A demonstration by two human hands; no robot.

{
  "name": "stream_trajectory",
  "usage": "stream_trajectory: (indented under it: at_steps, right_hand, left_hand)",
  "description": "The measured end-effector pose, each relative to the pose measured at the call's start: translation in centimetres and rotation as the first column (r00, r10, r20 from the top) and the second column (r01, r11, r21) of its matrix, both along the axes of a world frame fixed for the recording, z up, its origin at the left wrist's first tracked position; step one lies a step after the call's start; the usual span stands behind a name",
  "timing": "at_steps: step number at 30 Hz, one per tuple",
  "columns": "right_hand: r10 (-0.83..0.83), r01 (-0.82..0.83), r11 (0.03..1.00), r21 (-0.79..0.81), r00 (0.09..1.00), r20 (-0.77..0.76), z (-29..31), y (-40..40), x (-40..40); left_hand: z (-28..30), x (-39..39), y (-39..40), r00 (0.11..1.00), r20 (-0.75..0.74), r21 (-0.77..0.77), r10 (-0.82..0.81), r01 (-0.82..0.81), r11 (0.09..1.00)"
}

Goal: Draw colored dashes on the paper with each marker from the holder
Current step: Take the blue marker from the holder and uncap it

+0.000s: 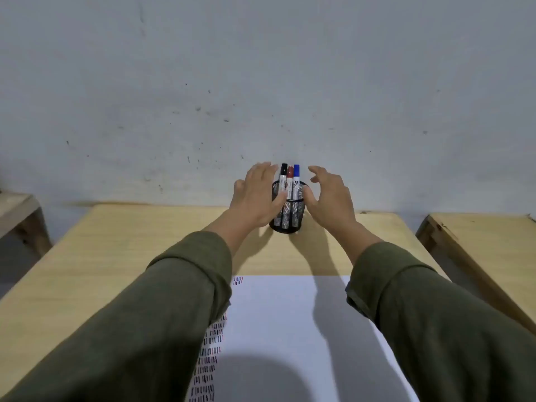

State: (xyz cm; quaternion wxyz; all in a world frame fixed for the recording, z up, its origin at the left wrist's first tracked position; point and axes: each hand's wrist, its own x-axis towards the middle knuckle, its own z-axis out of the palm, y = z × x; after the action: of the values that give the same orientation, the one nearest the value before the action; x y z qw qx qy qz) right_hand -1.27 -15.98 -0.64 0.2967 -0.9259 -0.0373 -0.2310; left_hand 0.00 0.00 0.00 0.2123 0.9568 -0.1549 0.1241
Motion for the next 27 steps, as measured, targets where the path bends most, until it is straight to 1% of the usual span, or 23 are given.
stream_trajectory:
  at_steps: [4, 11, 15, 20, 24, 27]
  right_hand:
    - [-0.008, 0.007, 1.0, -0.013, 1.0, -0.029, 0.0, 0.1, 1.5]
    - [0.021, -0.02, 1.0, 0.021, 0.998, -0.056, -0.4, -0.6, 5.1]
    - [0.052, -0.051, 0.999, 0.007, 0.995, -0.086, -0.7, -0.9, 6.2]
    - [0.074, -0.074, 0.997, -0.002, 0.991, -0.111, -1.1, -1.0, 7.1]
    - [0.085, -0.086, 0.996, -0.003, 0.989, -0.124, -1.1, -1.3, 7.5]
    - [0.096, -0.092, 0.995, 0.038, 0.988, -0.122, -1.0, -1.2, 7.5]
  left_hand:
    - [-0.5, 0.9, -0.3, 1.0, -0.017, 0.034, -0.006, 0.006, 0.999]
    - [-1.8, 2.9, -0.8, 0.996, -0.074, -0.009, -0.048, 0.047, 0.999]
    - [-2.7, 3.2, -0.9, 0.994, -0.089, -0.035, -0.061, 0.058, 0.998]
    - [-3.8, 3.5, -1.0, 0.98, -0.179, -0.059, -0.088, 0.078, 0.995]
    - [-3.9, 3.5, -1.0, 0.979, -0.177, -0.075, -0.1, 0.088, 0.993]
    - [-3.9, 3.5, -1.0, 0.979, -0.18, -0.084, -0.099, 0.085, 0.993]
